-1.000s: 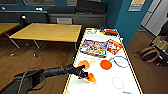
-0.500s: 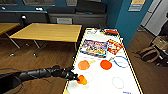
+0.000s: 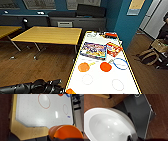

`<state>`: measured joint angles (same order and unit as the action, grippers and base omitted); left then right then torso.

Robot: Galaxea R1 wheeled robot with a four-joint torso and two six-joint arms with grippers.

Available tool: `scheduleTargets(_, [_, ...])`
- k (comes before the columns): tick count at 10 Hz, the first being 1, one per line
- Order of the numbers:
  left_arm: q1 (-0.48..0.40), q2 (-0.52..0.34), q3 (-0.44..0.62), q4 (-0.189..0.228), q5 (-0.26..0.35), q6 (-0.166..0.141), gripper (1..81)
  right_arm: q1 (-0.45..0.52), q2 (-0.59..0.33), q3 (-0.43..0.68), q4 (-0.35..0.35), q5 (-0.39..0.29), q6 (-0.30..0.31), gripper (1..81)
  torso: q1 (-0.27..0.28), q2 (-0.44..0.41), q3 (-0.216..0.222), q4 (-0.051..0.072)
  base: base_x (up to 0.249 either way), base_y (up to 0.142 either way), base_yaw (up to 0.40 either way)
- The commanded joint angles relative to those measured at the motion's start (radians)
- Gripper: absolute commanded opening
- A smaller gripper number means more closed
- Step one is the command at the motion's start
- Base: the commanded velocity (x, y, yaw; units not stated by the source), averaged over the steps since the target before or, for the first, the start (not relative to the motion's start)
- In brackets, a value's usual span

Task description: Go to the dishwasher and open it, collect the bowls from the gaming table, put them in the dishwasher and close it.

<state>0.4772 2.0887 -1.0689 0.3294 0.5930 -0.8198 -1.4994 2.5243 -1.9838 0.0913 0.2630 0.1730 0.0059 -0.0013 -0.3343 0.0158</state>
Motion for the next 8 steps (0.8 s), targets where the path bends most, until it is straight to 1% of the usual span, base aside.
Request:
scheduleTargets(1, [0.149,-0.084,0.069,0.209,-0.12,-0.004,1.0,0.001,-0.025,0.028,-0.025,-0.059,-0.006,1.0,0.0,0.0,0.039,0.0,0.0,0.0,0.0])
scheduleTargets(2, [0.205,-0.085,0.05,0.253,-0.157,-0.004,1.0,0.001,-0.025,0.027,-0.025,-0.06,-0.006,1.0,0.0,0.0,0.056,0.0,0.0,0.0,0.0])
scheduleTargets(3, [0.264,-0.084,0.029,0.29,-0.173,-0.004,1.0,-0.002,-0.023,0.024,-0.025,-0.059,-0.006,1.0,0.0,0.0,0.073,0.0,0.0,0.0,0.0])
scheduleTargets(4, [0.322,-0.076,-0.005,0.327,-0.215,-0.004,1.0,-0.003,-0.022,0.022,-0.027,-0.057,-0.006,1.0,0.0,0.0,0.09,0.0,0.0,0.0,0.0])
scheduleTargets(6, [0.436,-0.042,-0.084,0.391,-0.275,-0.004,1.0,-0.002,-0.019,0.022,-0.027,-0.059,-0.006,1.0,-0.001,0.0,0.124,0.0,0.0,0.0,0.0])
scheduleTargets(8, [0.54,0.004,-0.184,0.444,-0.356,-0.001,1.0,-0.002,-0.013,0.021,-0.027,-0.059,-0.007,1.0,-0.001,-0.001,0.158,0.0,0.0,0.0,0.0])
